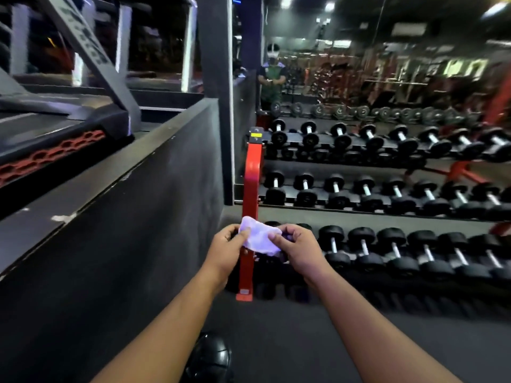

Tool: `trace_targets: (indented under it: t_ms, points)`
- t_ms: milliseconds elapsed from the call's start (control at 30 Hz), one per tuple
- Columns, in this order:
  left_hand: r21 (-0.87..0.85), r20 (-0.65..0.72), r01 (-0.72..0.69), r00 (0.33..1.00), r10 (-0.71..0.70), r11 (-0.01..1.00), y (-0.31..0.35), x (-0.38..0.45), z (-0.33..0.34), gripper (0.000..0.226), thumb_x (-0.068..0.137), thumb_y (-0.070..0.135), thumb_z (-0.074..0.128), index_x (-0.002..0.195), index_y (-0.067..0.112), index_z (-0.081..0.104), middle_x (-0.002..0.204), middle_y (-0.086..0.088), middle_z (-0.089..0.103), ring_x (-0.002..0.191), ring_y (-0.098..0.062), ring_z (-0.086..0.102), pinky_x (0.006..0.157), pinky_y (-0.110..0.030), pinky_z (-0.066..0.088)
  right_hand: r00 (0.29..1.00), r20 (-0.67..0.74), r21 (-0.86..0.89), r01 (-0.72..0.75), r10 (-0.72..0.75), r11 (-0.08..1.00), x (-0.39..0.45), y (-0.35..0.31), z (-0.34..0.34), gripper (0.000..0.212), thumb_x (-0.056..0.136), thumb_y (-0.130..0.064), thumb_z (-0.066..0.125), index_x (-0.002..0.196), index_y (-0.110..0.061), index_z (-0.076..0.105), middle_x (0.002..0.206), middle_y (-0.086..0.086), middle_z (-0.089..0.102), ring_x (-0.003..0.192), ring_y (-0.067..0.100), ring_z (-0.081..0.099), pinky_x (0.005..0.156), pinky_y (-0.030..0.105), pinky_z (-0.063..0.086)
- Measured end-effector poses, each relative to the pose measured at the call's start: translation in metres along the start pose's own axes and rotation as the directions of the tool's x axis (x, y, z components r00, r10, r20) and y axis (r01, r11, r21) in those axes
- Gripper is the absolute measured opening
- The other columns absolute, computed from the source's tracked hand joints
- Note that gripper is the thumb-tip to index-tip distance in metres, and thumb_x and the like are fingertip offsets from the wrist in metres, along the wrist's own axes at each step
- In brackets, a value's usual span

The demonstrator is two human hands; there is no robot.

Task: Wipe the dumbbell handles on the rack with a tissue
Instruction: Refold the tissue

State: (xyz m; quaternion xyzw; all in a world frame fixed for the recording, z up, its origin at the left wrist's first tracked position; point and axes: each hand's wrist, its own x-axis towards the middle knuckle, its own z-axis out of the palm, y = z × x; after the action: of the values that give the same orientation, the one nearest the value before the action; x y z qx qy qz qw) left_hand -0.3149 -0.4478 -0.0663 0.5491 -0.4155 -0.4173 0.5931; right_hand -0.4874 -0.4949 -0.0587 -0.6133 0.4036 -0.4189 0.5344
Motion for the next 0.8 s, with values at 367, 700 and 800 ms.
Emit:
trace_targets:
  t_ms: [367, 700, 800]
  points:
    - [0.027, 0.138, 0.138, 0.981, -0.140, 0.990, -0.016, 0.140, 0.041, 0.026, 0.105, 0.021, 0.045, 0.091, 0.011, 0.064, 0.078, -0.005, 0.064, 0.067, -0.014, 0.055, 0.055, -0.021, 0.045, 0.984, 0.048, -0.081, -0.167, 0.171, 0.983, 0.112, 0.022, -0.038, 0.047, 0.088, -0.040, 0.071, 0.130, -0.029, 0.055, 0.116, -0.005, 0.068, 0.102, 0.009, 0.067, 0.081, 0.028, 0.053]
    - [0.287, 0.245, -0.096, 0.969, 0.024, 0.953, -0.029, 0.235, 0.094, 0.028, 0.095, 0.030, 0.070, 0.092, 0.003, 0.070, 0.080, -0.005, 0.067, 0.071, -0.013, 0.056, 0.066, -0.031, 0.046, 0.999, -0.042, -0.118, -0.028, 0.024, 0.993, 0.197, 0.043, -0.084, 0.009, 0.089, -0.018, 0.075, 0.096, -0.014, 0.073, 0.086, 0.008, 0.076, 0.074, 0.022, 0.071, 0.066, 0.040, 0.058]
    - [0.192, 0.110, 0.027, 0.993, -0.049, 0.981, -0.028, 0.270, 0.120, 0.029, 0.102, 0.028, 0.060, 0.082, 0.008, 0.063, 0.073, -0.007, 0.055, 0.070, -0.018, 0.047, 0.064, -0.032, 0.038, 0.999, -0.028, -0.065, -0.025, 0.024, 0.998, 0.224, 0.052, -0.113, 0.013, 0.088, -0.007, 0.074, 0.099, -0.014, 0.071, 0.075, 0.004, 0.072, 0.053, 0.021, 0.060, 0.051, 0.032, 0.050]
